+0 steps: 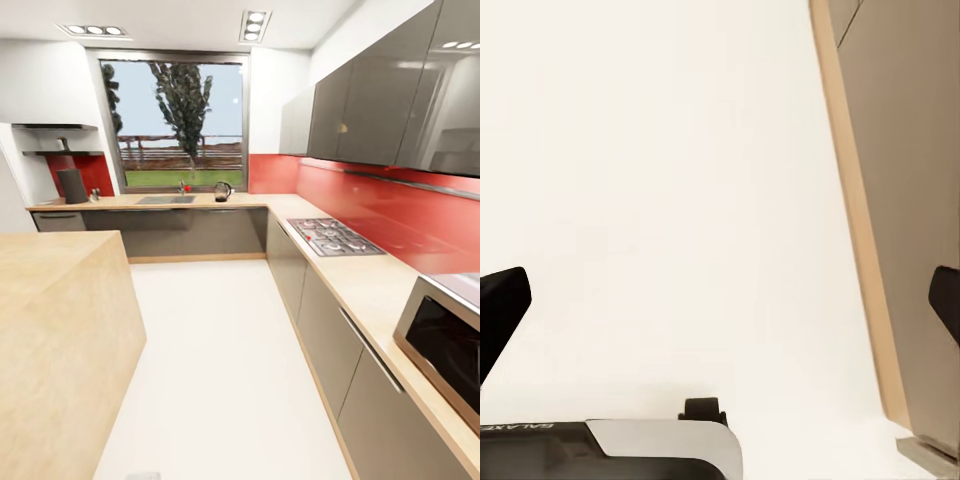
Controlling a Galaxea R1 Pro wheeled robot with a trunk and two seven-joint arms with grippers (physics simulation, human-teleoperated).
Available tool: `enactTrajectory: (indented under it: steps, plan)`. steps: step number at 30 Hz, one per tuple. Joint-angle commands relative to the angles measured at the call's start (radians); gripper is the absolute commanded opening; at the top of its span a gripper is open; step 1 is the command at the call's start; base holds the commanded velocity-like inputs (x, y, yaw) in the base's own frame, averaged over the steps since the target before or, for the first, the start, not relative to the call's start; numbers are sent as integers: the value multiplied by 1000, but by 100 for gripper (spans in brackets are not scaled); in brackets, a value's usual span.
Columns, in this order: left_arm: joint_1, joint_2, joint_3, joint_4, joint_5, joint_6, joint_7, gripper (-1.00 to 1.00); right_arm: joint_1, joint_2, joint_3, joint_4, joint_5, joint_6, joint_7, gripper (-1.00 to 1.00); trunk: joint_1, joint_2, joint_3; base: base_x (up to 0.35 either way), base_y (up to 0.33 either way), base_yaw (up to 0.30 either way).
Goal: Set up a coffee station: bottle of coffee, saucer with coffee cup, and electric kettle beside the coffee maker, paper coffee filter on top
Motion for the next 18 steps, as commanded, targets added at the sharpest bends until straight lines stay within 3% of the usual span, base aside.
enactTrajectory:
  steps: [1, 18]
  plan:
    - [-1, 0, 5, 1, 1, -3, -1, 100, 0, 0, -1, 0, 0, -2, 1, 100, 1, -2, -2, 336, 0, 0]
    - [-1, 0, 5, 1, 1, -3, -1, 100, 0, 0, -1, 0, 0, -2, -1, 100, 1, -2, -2, 336, 0, 0]
